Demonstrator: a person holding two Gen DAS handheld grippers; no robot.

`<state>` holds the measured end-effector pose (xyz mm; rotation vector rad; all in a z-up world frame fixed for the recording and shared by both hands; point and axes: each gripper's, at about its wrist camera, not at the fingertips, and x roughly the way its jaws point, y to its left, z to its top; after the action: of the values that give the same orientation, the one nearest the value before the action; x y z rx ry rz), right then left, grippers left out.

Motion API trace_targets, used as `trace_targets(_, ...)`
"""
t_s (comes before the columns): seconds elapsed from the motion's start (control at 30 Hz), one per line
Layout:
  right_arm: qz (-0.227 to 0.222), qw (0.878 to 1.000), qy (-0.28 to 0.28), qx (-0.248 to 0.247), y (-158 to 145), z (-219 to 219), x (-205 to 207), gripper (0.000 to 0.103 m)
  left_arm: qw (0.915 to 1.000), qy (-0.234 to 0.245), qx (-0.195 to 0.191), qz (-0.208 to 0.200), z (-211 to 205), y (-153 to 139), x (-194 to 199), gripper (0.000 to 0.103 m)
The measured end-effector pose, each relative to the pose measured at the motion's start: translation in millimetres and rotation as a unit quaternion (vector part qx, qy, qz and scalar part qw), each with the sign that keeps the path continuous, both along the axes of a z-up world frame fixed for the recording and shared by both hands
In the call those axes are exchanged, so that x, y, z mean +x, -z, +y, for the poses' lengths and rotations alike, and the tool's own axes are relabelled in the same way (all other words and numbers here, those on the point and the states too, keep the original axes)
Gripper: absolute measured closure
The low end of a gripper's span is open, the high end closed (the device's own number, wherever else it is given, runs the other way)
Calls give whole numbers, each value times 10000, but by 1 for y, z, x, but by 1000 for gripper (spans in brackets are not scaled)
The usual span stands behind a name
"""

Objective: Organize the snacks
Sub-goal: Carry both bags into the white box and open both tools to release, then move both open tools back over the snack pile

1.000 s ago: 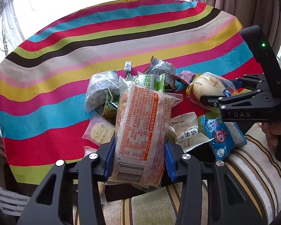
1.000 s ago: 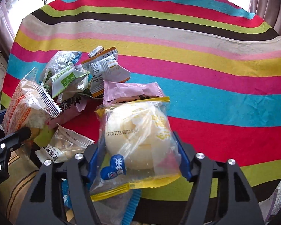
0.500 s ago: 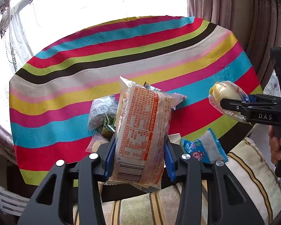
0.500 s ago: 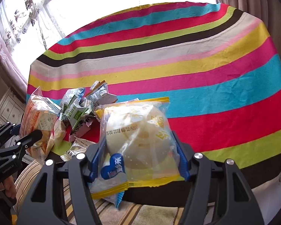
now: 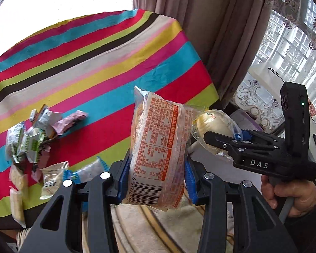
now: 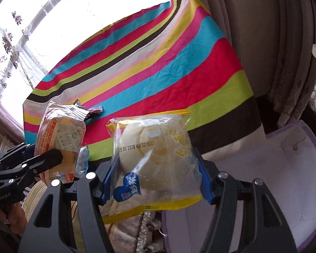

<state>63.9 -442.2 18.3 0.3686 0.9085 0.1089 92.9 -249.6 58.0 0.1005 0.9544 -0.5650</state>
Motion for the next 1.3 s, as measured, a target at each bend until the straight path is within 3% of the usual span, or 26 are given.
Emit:
trace_targets(0.17,241,9985,495,-3,25,-41,-27,39,9978,261,-217,574,-53,23,4,61)
trace_targets(0.4,506,9937,958,280,67,-80,-52,39,9913,578,18,1183,-108,65,9,61)
trace_targets(0.63,771,9886,1243,371,91,-98,-59,37,9868,671,158,1467,-133,85,16,60)
trace_targets(0.8,735,9880,1308,366,90,-99,-57,32,9874,638,126,1441,-131,85,17,49)
trace_targets(0.93,652,9887,1312,332,82,-98,-54,26,9906,458,99,1282,-125,79,16,26)
trace_targets(1.0,708,9876,1384,208,79,-97,-53,26,9920,367,59,1205,-119,74,16,22)
trace_targets(1.3,489,9893,1352,267,64,-89,-55,26,9962,28,114,864,-89,56,11,19)
